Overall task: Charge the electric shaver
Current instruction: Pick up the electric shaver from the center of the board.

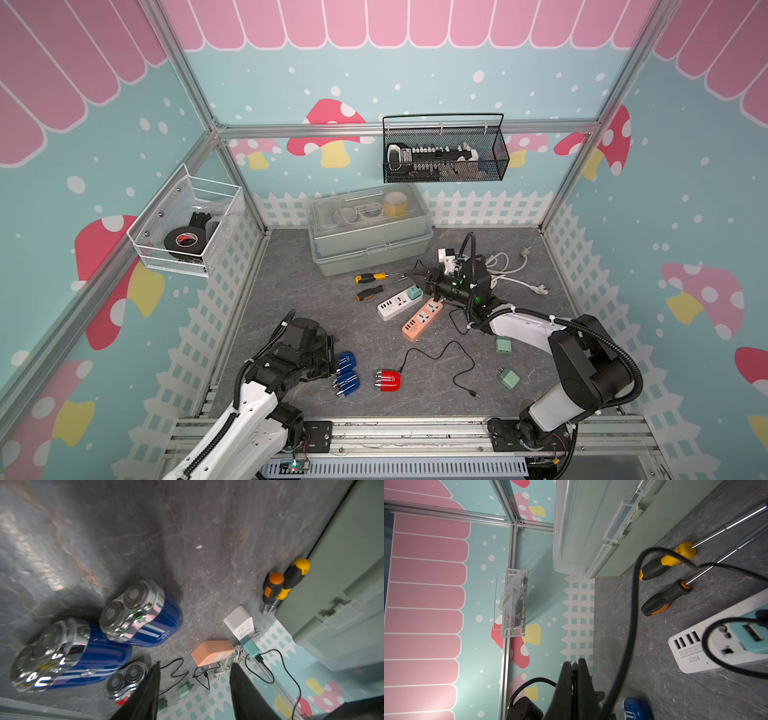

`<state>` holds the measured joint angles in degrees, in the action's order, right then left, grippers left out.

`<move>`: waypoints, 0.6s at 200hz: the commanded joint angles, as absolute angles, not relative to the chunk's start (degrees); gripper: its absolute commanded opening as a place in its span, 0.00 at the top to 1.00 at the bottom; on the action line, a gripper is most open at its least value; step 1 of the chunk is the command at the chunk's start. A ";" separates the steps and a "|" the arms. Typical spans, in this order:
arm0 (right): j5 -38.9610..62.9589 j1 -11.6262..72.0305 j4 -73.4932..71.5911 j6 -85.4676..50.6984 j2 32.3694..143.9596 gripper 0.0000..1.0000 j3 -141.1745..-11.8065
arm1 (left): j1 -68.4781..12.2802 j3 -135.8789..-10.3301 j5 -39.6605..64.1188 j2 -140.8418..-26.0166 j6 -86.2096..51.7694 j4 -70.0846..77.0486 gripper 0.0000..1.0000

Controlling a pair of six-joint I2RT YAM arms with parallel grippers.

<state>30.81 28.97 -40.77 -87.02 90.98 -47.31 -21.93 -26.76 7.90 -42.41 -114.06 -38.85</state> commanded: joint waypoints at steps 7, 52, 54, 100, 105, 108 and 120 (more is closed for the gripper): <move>30.37 29.18 -39.00 -84.64 89.47 1.00 -47.42 | -26.56 -29.16 3.26 -47.46 -126.68 -41.09 0.44; 30.41 29.05 -37.71 -84.28 88.36 1.00 -46.62 | -30.78 -29.14 0.42 -50.19 -133.98 -41.31 0.44; 30.41 29.08 -37.71 -84.29 88.27 1.00 -46.52 | -30.77 -29.08 0.02 -50.19 -134.15 -41.24 0.44; 30.33 29.09 -37.73 -84.81 87.82 1.00 -45.97 | -30.64 -26.83 -3.04 -54.19 -136.21 -33.79 0.44; 30.32 29.03 -37.72 -84.86 87.76 1.00 -45.97 | -30.69 -26.82 -2.93 -54.94 -136.16 -32.99 0.44; 30.34 29.06 -37.71 -84.92 87.74 1.00 -46.01 | -30.69 -26.89 -2.72 -55.34 -136.13 -32.58 0.44; 30.32 29.04 -37.73 -84.99 87.86 1.00 -45.97 | -30.72 -26.97 -2.31 -56.76 -136.24 -31.37 0.44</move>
<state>30.74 28.97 -37.26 -85.38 89.38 -46.72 -30.55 -27.88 0.05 -54.11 -118.28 -34.79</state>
